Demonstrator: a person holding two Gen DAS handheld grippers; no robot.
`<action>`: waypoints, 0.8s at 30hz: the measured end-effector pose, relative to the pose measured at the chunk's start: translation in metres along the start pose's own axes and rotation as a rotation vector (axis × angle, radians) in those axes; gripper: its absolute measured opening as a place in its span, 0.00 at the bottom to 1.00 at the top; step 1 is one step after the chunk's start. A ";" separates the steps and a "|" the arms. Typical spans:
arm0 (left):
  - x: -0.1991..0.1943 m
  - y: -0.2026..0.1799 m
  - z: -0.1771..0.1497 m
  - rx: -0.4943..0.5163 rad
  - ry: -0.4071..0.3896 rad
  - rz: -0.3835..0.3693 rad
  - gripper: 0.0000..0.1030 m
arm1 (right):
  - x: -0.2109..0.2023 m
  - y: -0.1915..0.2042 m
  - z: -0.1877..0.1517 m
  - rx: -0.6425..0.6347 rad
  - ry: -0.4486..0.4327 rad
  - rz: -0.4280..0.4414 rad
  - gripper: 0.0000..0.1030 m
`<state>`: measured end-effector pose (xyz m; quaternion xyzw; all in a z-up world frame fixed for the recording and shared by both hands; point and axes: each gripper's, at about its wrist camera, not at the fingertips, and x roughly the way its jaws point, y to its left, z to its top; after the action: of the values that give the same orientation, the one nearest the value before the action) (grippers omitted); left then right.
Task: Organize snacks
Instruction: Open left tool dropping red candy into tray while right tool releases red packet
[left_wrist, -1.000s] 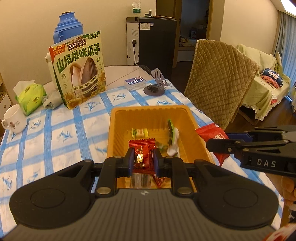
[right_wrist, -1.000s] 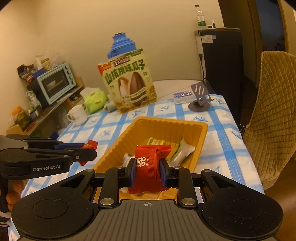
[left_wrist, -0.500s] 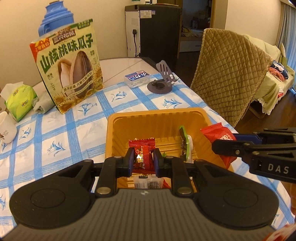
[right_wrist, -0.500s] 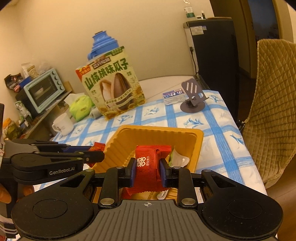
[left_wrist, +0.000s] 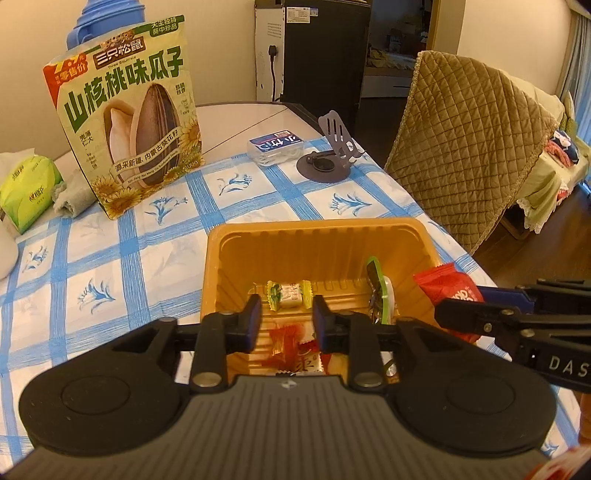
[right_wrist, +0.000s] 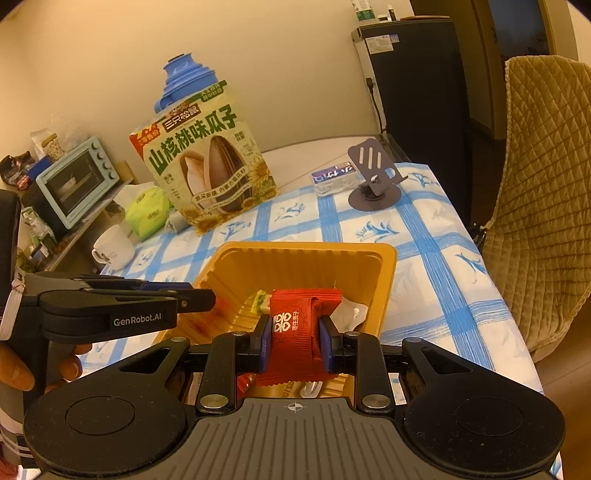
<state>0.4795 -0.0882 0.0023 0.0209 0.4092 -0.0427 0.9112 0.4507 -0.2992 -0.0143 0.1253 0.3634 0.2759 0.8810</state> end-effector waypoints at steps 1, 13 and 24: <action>0.000 0.000 0.000 0.001 0.001 0.002 0.30 | 0.000 -0.001 0.000 0.002 0.000 0.001 0.26; -0.034 0.004 -0.019 -0.041 0.001 -0.037 0.42 | -0.011 -0.004 -0.005 0.029 0.004 0.008 0.26; -0.062 -0.003 -0.044 -0.065 0.024 -0.035 0.48 | -0.024 0.007 -0.025 0.038 0.046 0.017 0.27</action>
<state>0.4055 -0.0838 0.0188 -0.0151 0.4217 -0.0450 0.9055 0.4160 -0.3064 -0.0153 0.1387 0.3878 0.2792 0.8674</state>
